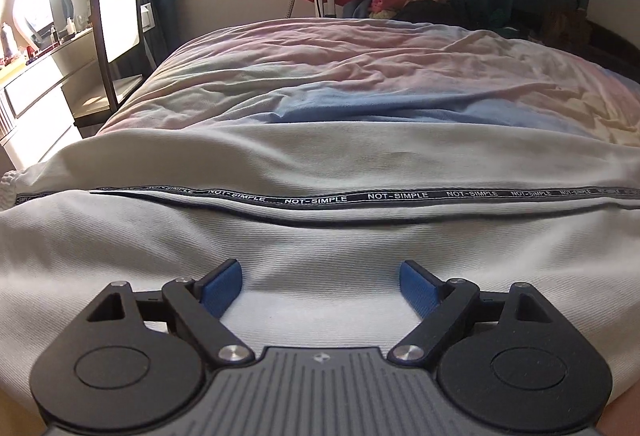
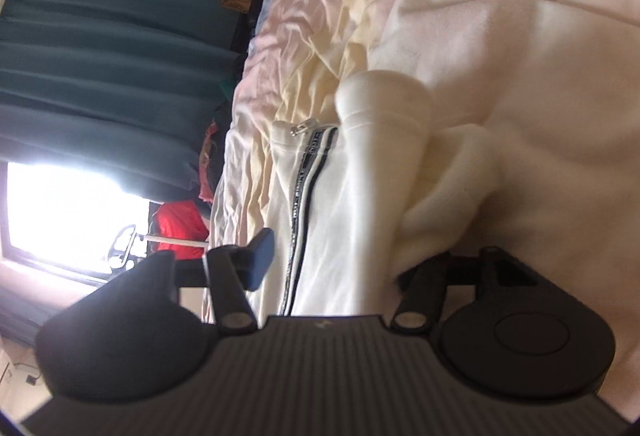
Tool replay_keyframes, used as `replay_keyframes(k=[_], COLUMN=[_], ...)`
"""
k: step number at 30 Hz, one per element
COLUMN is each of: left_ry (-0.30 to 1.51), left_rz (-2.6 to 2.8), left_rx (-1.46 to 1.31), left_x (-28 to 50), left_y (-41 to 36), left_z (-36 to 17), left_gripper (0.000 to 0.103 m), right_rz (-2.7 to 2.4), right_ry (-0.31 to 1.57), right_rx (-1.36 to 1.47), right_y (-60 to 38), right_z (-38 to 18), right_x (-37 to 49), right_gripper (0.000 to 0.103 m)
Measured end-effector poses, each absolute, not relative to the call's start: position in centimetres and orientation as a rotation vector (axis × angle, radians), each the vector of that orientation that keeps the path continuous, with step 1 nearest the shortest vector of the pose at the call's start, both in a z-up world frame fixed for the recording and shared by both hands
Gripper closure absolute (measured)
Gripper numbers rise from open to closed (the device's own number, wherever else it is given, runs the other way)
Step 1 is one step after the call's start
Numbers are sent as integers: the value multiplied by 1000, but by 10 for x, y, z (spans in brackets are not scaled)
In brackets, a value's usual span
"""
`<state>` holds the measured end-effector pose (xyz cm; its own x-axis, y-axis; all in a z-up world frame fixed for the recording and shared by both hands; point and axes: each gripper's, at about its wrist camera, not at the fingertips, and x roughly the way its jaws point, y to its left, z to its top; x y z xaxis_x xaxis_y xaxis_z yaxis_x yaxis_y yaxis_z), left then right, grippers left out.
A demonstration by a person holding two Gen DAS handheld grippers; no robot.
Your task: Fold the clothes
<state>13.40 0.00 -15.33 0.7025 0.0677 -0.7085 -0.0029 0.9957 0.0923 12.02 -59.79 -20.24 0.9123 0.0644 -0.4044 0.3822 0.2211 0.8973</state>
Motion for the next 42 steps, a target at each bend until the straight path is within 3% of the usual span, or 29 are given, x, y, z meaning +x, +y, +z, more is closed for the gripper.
replay_keyframes(k=[8, 10, 12, 15, 18, 26, 31, 35, 42], left_ry=[784, 783, 782, 780, 779, 775, 741, 659, 544], left_rz=[37, 38, 40, 42, 45, 41, 37, 75, 144], left_rx=[96, 98, 100, 103, 105, 104, 54, -10, -143], left_x=[135, 135, 136, 136, 136, 135, 129, 119, 104], left_y=[-3, -4, -5, -6, -7, -6, 4, 21, 63], left_z=[-157, -157, -158, -159, -159, -155, -140, -115, -79], left_gripper=[8, 7, 7, 7, 7, 7, 8, 8, 8], right_rz=[-180, -212, -260, -296, -313, -346, -216, -109, 195], right_ry=[415, 427, 461, 474, 436, 268, 148, 146, 298], right_rx=[1189, 1143, 1079, 1016, 883, 134, -186, -466, -875], right_y=[-585, -583, -580, -578, -563, -434, -341, -245, -147], right_z=[-201, -200, -197, -192, -167, -73, -52, -77, -176], right_x=[157, 162, 166, 164, 162, 157, 148, 138, 123], right_gripper=[31, 41, 81, 90, 92, 92, 92, 92, 92])
